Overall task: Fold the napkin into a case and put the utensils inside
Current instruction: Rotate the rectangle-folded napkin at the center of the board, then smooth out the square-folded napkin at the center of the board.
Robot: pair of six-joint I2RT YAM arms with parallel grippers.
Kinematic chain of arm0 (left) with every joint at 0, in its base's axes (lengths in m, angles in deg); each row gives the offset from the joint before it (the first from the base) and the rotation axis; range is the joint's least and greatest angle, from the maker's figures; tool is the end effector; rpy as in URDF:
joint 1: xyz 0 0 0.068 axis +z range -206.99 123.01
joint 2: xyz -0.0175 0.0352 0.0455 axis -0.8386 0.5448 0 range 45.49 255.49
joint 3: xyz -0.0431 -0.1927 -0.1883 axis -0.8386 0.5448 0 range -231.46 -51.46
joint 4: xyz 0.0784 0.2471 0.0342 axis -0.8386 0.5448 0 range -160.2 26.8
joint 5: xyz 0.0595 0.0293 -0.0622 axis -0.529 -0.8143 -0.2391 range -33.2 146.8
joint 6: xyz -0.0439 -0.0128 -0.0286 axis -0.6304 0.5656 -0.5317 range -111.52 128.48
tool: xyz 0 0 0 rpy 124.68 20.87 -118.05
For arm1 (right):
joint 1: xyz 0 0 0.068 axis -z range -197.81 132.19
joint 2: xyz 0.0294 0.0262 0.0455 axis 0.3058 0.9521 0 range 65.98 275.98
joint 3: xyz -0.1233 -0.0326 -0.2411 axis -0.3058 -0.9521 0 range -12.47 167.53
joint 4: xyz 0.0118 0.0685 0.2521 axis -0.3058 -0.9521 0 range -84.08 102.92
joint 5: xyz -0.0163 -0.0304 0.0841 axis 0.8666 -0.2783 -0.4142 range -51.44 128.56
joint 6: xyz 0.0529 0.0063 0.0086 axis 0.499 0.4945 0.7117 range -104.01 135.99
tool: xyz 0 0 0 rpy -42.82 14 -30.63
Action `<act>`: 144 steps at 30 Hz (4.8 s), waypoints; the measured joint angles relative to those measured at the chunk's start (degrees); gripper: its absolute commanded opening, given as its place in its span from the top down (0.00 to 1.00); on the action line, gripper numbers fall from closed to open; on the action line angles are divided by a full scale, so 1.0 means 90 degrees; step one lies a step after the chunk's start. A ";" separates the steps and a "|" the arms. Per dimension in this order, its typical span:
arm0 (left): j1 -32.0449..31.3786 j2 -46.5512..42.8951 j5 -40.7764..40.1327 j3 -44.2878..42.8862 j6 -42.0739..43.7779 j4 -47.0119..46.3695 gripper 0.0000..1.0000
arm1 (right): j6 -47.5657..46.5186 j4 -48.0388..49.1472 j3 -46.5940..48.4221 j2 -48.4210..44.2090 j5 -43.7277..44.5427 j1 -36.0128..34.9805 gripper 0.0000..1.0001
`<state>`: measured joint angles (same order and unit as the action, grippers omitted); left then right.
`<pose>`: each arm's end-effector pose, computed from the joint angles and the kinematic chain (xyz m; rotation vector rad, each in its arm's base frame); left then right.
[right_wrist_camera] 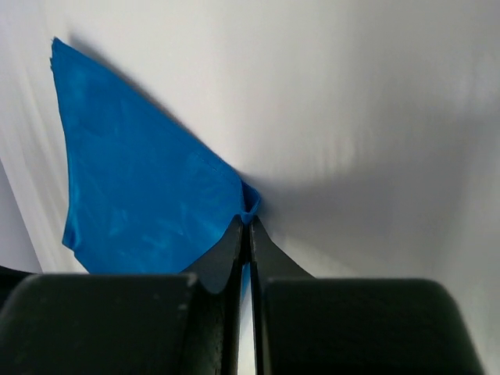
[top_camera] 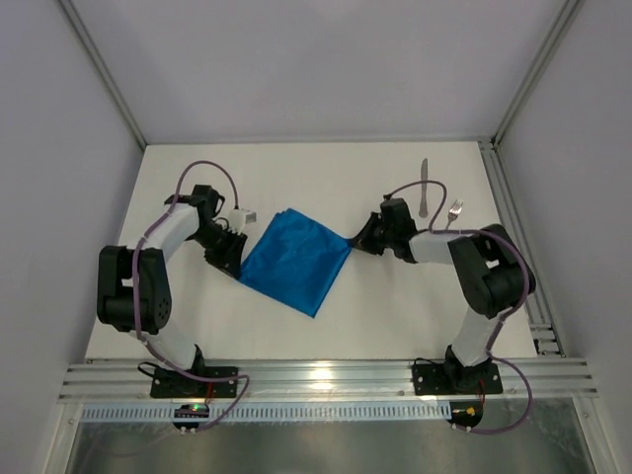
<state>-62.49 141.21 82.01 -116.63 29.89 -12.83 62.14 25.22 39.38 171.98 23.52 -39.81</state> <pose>0.2888 -0.0431 0.1971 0.7041 2.8911 -0.6514 0.3355 0.1456 0.1314 0.3699 2.4179 0.8783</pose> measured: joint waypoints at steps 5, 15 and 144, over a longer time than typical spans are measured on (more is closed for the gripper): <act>0.0000 0.0022 -0.0143 -0.0002 -0.0199 -0.0158 0.70 | 0.0262 0.0041 -0.1581 -0.1382 0.0532 0.0000 0.86; 0.0000 0.0631 -0.0155 -0.0092 -0.0537 -0.0466 0.70 | -0.0483 -0.1700 -0.2543 -0.3757 0.1345 -0.0075 0.45; -0.0746 -0.0537 -0.1205 0.0202 0.0228 -0.0478 0.55 | -0.3070 -0.2038 -0.0015 -0.1525 -0.0444 -0.0687 0.96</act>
<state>-69.20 136.38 71.17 -114.81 31.94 -17.14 34.51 6.88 39.25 158.25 19.52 -45.99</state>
